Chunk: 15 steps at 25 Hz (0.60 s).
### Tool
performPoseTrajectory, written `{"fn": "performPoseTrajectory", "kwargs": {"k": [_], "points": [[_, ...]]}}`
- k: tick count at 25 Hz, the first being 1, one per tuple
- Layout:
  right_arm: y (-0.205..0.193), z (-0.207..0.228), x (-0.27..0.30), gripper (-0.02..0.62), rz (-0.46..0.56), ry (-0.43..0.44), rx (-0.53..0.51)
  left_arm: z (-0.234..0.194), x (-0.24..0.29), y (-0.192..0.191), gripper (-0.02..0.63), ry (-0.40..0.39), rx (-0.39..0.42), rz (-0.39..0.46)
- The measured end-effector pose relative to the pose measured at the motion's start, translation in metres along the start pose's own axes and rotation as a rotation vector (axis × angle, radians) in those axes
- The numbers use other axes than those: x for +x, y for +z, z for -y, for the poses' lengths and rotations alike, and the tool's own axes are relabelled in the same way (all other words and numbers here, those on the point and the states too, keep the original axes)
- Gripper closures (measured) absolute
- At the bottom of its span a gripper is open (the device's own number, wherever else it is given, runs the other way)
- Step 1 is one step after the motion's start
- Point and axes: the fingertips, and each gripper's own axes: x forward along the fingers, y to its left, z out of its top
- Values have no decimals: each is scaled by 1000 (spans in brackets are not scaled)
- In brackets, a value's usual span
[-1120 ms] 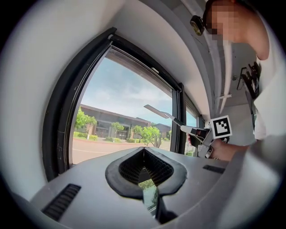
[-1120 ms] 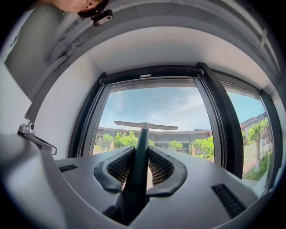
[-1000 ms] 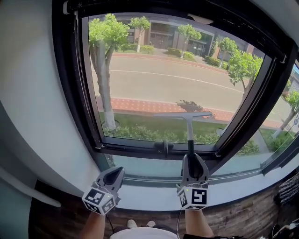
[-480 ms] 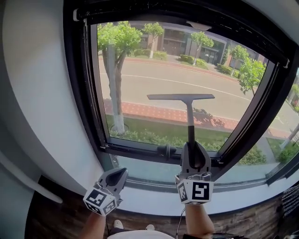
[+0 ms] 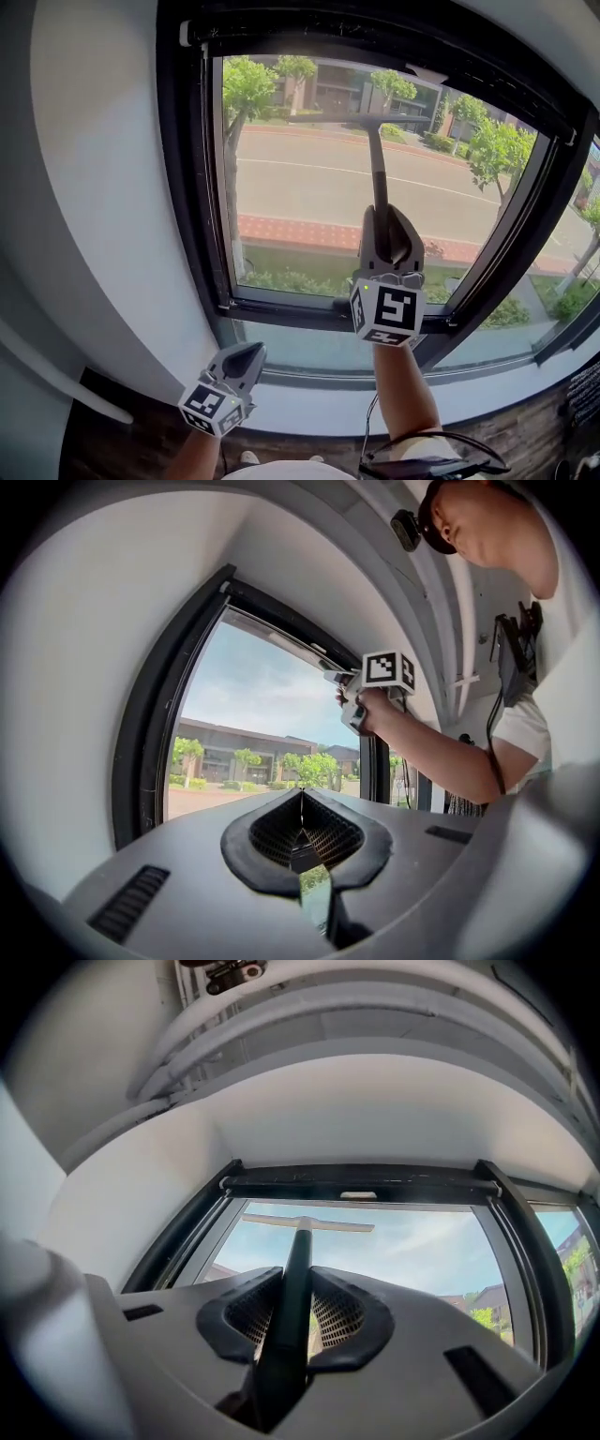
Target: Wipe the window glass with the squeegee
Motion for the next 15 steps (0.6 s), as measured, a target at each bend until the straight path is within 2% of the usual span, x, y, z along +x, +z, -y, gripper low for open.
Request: {"fn": "performPoseTrajectory", "kwargs": {"k": [6,15], "points": [[18,-23,48,497,-6,-35,-79,-8,-11,3,589,-36,2,8],[30,-16,88,497,-13,-131,-9,-13,-28,0,591,-55,11,-9]]}}
